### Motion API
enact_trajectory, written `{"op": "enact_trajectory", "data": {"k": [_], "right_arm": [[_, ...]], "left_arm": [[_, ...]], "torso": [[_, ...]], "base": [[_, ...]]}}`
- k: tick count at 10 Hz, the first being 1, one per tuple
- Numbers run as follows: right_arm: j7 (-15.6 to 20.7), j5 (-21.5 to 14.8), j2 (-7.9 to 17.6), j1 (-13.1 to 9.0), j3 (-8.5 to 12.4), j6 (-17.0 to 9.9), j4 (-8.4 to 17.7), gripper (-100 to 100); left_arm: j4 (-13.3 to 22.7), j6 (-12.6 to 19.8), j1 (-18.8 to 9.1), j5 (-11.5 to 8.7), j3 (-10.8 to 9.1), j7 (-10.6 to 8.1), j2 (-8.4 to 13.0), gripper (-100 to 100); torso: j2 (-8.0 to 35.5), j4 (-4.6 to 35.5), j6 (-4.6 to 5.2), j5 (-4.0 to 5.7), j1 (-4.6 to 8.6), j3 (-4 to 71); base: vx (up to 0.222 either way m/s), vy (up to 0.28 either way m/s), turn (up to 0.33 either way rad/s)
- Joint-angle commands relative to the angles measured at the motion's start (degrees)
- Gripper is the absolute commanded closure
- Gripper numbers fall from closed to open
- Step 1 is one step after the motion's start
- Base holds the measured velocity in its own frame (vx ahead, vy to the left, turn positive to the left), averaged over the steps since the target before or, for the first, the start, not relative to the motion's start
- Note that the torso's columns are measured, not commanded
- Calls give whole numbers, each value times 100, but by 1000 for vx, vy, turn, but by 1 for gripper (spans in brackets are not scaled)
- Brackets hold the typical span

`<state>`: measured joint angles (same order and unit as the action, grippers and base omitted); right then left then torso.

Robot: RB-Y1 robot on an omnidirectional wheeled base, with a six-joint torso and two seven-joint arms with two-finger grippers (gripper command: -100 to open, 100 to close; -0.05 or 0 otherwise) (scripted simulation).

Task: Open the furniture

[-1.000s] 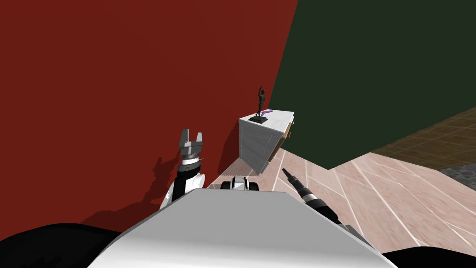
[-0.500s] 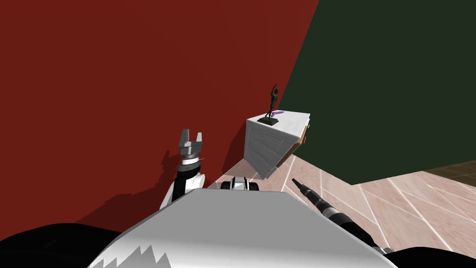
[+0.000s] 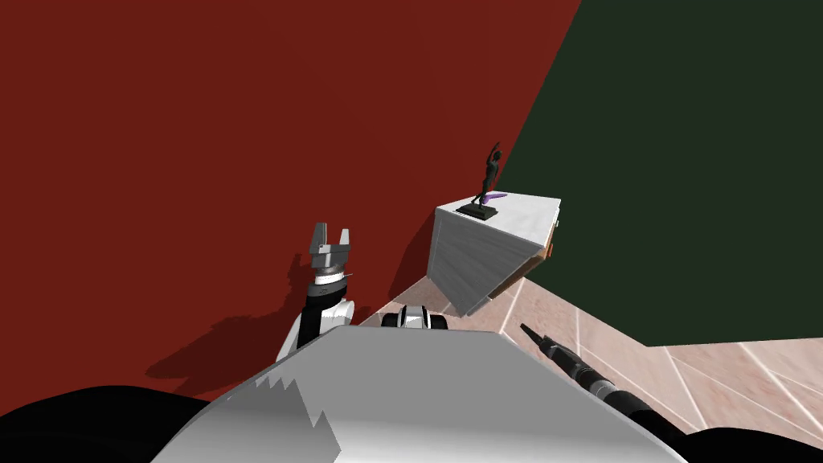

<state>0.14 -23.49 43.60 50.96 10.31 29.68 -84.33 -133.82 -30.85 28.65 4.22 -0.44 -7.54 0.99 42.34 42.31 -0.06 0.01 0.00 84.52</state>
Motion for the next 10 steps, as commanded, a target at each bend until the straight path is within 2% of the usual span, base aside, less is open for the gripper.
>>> {"op": "enact_trajectory", "data": {"k": [1,2,3,4,5,6,7,8,9,10], "right_arm": [[13,-229,356,196,108,-62,381,-100],[39,-382,581,317,191,-55,574,-100],[39,-382,581,317,191,-55,687,-100],[65,-533,774,434,272,-49,937,-100],[65,-533,804,434,272,-49,997,-100],[90,-681,1024,547,352,-45,1205,-100],[90,-681,1024,547,352,-45,1307,-100],[115,-826,1241,657,430,-42,1589,-100],[115,-826,1241,657,430,-42,1615,-100],[139,-967,1454,763,506,-40,1850,-100]], "left_arm": [[0,0,1,0,0,0,0,0],[-1,0,2,0,-1,0,0,0],[0,0,1,0,0,0,0,0],[-1,0,2,0,-1,0,0,0],[0,0,1,0,0,0,0,0],[-1,0,2,0,-1,0,0,0],[0,0,1,0,-1,0,0,0],[0,0,1,0,-1,0,0,0],[0,0,1,0,0,0,0,0],[-1,0,2,0,-1,0,0,0]], "torso": [[-20,-6,3,-4,-6,14],[-20,-7,11,-2,-3,14],[-13,-5,2,-1,0,9],[-3,-2,11,1,4,3],[-4,-2,4,-2,-4,4],[0,-1,9,-1,1,1],[-2,-1,4,1,3,2],[-3,-2,8,0,3,3],[-9,-3,1,-1,-2,7],[-7,-3,12,-1,1,5]], "base": [[65,35,128],[57,36,276],[49,28,114],[61,46,211],[45,30,113],[43,27,182],[40,23,123],[48,34,257],[47,21,125],[55,31,203]]}}
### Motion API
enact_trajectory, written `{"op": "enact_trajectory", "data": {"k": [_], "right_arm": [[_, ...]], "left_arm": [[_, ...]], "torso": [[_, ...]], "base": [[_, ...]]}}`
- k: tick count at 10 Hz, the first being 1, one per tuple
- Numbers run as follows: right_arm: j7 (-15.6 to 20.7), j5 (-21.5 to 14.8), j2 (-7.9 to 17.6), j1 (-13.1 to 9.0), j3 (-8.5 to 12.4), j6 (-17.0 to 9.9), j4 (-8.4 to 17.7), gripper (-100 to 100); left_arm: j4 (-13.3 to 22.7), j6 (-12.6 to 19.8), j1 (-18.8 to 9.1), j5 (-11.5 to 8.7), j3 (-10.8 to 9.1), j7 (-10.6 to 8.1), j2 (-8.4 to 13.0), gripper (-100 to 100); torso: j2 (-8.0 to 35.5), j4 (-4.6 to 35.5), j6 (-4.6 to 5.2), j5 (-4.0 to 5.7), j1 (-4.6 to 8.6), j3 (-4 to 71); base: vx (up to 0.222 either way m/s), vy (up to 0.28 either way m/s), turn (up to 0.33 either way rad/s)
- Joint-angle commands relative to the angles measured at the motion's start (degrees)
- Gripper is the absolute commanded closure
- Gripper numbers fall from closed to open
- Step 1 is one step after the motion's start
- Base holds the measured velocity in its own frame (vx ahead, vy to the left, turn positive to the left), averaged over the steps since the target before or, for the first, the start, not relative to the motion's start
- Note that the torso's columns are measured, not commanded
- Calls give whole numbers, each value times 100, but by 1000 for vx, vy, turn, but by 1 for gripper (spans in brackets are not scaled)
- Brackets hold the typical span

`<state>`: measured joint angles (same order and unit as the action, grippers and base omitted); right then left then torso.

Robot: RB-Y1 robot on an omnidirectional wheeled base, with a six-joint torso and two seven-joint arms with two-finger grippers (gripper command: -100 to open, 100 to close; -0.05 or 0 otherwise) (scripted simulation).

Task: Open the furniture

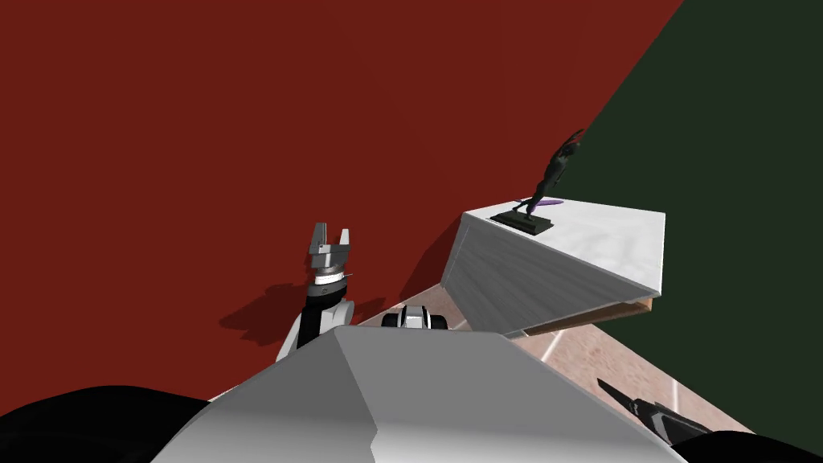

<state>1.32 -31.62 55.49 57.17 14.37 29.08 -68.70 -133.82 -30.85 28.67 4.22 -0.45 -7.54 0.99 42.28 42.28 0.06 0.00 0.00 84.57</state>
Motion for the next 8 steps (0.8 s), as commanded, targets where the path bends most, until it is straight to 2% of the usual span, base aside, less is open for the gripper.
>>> {"op": "enact_trajectory", "data": {"k": [1,2,3,4,5,6,8], "right_arm": [[20,-154,265,142,100,20,355,-100],[44,-290,474,244,174,22,651,-100],[44,-290,474,244,174,22,651,-100],[66,-421,677,341,245,23,898,-100],[66,-421,677,341,245,23,936,-100],[88,-546,873,434,312,24,1100,-100],[127,-773,1211,603,435,26,1602,-100]], "left_arm": [[0,0,-1,0,0,0,0,0],[0,0,0,0,0,0,0,0],[0,0,-1,0,1,0,0,0],[0,0,0,0,0,0,0,0],[0,0,-1,0,0,0,0,0],[0,0,0,0,0,0,0,0],[0,0,0,0,0,0,0,0]], "torso": [[-2,0,-9,0,-1,1],[2,1,-2,-1,0,-1],[0,0,-10,-1,-4,0],[3,1,-1,-1,1,-1],[0,0,-9,0,0,0],[3,1,-2,2,3,-3],[-7,-2,-7,-2,-5,5]], "base": [[45,21,108],[50,32,229],[43,20,106],[47,22,183],[43,10,115],[51,13,175],[78,24,280]]}}
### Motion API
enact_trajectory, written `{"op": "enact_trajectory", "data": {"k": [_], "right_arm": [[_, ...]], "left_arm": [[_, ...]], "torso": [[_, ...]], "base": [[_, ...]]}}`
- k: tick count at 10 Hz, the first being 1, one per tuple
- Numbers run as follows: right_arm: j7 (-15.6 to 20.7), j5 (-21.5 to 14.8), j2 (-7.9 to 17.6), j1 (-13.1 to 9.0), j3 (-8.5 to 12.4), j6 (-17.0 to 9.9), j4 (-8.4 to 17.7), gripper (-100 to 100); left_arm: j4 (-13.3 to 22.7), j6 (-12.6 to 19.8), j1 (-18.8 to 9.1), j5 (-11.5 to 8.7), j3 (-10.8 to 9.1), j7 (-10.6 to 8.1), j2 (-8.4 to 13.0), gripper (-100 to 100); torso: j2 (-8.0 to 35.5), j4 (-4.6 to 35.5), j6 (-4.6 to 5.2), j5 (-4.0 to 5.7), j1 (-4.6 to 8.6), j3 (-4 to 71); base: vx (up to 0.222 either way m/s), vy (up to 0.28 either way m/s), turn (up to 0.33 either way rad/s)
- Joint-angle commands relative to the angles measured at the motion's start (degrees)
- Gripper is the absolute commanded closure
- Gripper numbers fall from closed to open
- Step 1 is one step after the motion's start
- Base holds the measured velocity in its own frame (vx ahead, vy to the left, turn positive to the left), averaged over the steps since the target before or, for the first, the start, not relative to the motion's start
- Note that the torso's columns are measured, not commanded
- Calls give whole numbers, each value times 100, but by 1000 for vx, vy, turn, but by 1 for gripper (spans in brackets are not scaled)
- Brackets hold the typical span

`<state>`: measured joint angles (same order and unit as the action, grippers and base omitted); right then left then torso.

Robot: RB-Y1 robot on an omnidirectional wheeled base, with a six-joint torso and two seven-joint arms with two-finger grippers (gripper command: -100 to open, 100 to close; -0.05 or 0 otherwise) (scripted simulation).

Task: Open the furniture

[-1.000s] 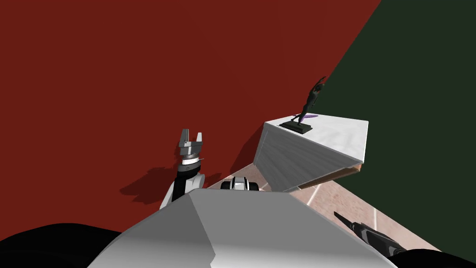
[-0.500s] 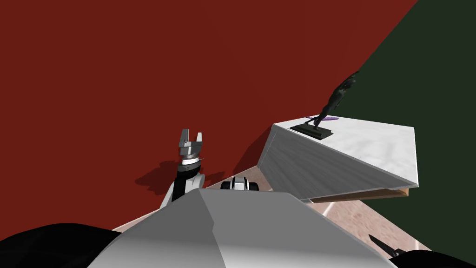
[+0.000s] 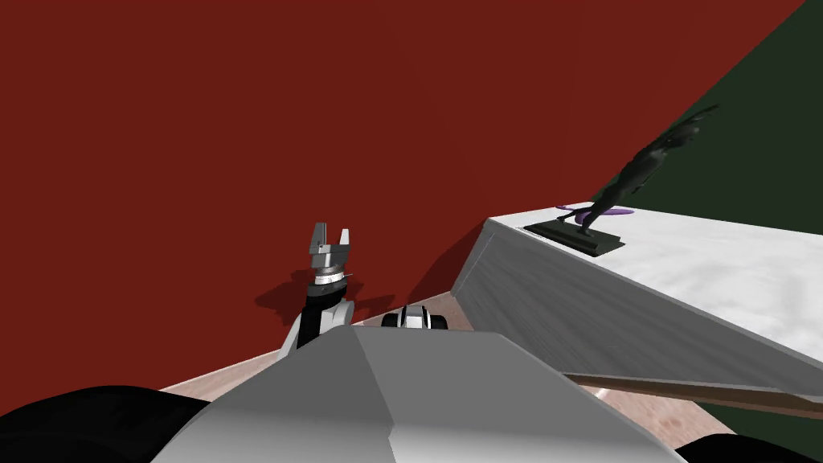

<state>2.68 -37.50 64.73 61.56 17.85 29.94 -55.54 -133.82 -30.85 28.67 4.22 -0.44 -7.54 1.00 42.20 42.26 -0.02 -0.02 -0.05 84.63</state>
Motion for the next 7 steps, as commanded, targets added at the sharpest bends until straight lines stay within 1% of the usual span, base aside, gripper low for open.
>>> {"op": "enact_trajectory", "data": {"k": [1,3,4,6,7], "right_arm": [[-8,-184,311,164,86,-60,369,-100],[25,-378,623,309,191,-58,735,-100],[25,-378,623,309,191,-58,773,-100],[51,-531,869,426,274,-55,1131,-100],[62,-592,964,472,307,-53,1259,-100]], "left_arm": [[0,0,0,0,0,0,0,0],[0,0,0,0,0,0,0,0],[0,0,0,0,0,0,0,0],[0,0,0,0,0,0,0,0],[0,0,0,0,0,0,0,0]], "torso": [[-2,-1,1,-1,0,1],[17,6,0,3,5,-12],[12,4,1,1,3,-8],[13,4,1,3,6,-9],[8,2,0,2,6,-5]], "base": [[54,11,85],[48,19,161],[41,12,94],[36,12,161],[46,10,153]]}}
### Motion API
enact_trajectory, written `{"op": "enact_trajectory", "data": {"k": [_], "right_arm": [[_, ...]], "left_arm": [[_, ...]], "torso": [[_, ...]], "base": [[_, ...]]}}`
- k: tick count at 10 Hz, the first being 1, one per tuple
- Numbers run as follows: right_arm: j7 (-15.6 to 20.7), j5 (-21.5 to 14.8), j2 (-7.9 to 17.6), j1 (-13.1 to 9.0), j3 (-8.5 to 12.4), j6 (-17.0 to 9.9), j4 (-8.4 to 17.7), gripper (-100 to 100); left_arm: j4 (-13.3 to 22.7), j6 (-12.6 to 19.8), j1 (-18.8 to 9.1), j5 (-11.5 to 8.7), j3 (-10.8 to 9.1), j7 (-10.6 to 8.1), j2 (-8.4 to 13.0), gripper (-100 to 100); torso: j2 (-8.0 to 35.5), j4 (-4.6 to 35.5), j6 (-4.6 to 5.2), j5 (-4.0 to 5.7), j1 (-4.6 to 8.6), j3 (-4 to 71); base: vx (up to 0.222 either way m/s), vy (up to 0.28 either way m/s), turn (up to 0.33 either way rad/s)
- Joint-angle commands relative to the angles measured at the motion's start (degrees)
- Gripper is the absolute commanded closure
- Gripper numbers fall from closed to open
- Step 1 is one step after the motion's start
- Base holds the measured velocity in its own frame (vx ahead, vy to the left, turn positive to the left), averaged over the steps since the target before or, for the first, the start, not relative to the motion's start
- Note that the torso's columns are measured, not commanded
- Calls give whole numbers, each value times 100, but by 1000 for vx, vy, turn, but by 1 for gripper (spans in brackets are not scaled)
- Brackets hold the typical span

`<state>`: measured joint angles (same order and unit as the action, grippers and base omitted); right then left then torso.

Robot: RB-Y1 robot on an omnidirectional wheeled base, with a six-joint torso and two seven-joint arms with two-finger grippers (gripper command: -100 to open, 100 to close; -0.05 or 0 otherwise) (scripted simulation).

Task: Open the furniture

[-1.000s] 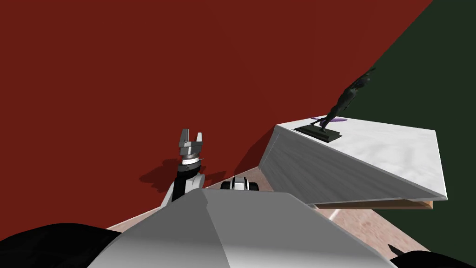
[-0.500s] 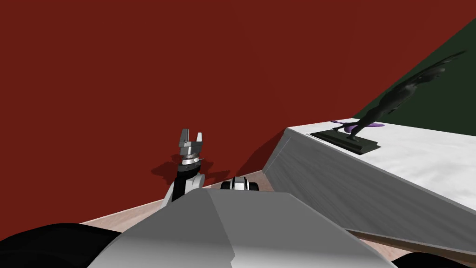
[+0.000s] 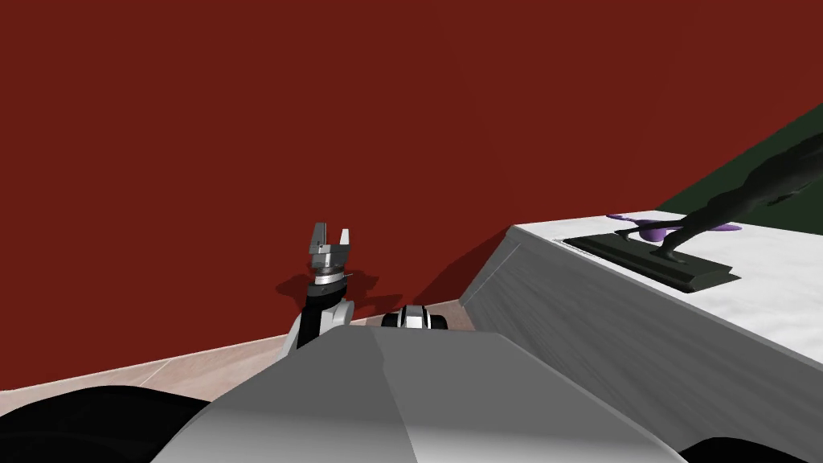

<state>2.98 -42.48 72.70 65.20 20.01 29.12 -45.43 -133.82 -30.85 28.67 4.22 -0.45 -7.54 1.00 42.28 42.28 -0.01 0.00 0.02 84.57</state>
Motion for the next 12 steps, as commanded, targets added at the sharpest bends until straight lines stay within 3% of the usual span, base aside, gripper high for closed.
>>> {"op": "enact_trajectory", "data": {"k": [1,2,4,6,7,12], "right_arm": [[39,-143,242,145,117,30,352,-100],[50,-204,331,192,150,31,481,-100],[135,-198,139,-71,-73,-34,548,-100],[160,-201,165,-89,-68,39,610,-100],[147,-201,161,-77,-69,10,589,100],[204,-200,212,-25,23,49,529,100]], "left_arm": [[0,0,0,0,0,0,0,0],[0,0,1,0,0,0,0,0],[0,0,0,0,-1,0,0,0],[0,0,0,0,-1,0,1,0],[0,0,0,0,-1,0,0,0],[1,1,-2,0,0,0,0,0]], "torso": [[-5,-1,2,0,-2,3],[-3,-1,4,1,-2,1],[-2,1,-13,-5,-5,3],[-3,1,-8,10,19,0],[-3,0,-3,4,1,0],[8,3,2,-1,0,-6]], "base": [[49,8,126],[46,7,106],[10,-27,34],[-2,-48,27],[-3,-13,-8],[-151,-23,-53]]}}
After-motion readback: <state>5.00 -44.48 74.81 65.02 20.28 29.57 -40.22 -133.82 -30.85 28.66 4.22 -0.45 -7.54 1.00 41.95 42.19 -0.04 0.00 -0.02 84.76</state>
